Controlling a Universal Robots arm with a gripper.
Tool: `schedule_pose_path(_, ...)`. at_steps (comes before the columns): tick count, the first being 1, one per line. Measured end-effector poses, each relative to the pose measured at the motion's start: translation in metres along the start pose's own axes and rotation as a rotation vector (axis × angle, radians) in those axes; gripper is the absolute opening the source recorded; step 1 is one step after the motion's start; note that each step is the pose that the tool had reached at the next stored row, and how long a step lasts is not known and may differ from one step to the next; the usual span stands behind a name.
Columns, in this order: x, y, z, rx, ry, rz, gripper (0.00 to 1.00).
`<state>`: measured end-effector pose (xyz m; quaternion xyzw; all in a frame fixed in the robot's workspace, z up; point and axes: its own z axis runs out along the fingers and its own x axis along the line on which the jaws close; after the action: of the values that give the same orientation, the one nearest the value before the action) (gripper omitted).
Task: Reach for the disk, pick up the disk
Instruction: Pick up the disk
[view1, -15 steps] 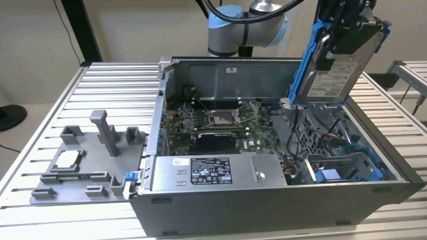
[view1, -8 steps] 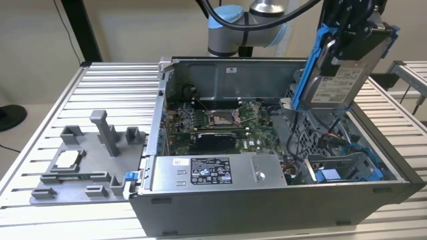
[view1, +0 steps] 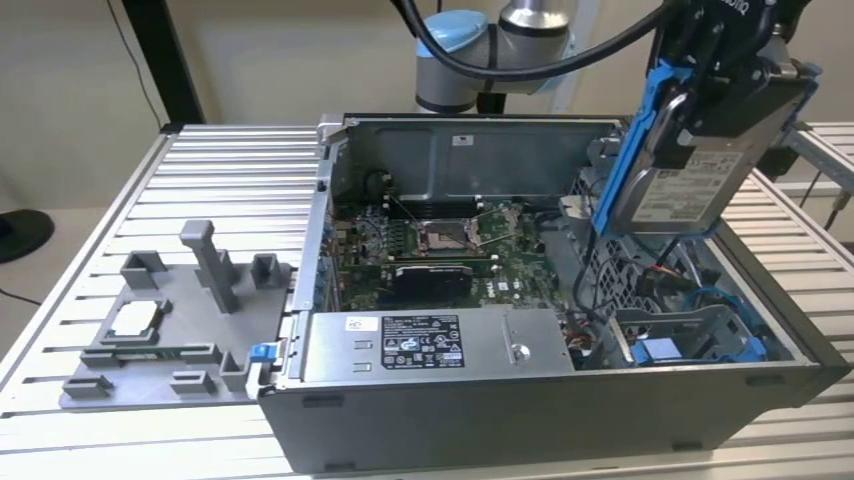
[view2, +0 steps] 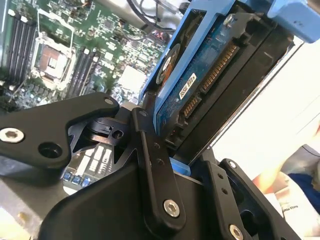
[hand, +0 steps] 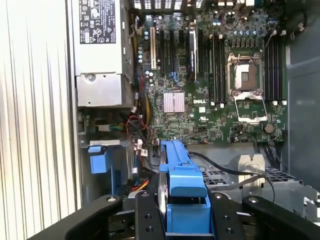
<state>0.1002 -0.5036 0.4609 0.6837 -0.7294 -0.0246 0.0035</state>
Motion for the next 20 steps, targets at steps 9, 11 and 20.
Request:
schedule_pose_path(9,0.0141,-0.0009,-0.0004,0.0000,0.0000,0.000,0.00)
schedule_pose_path(11,0.0174,-0.0011,-0.0005,0.0000,0.0000,0.000,0.00)
schedule_pose_path(20,0.0316,-0.0020,-0.0010,0.0000,0.0001,0.000,0.00)
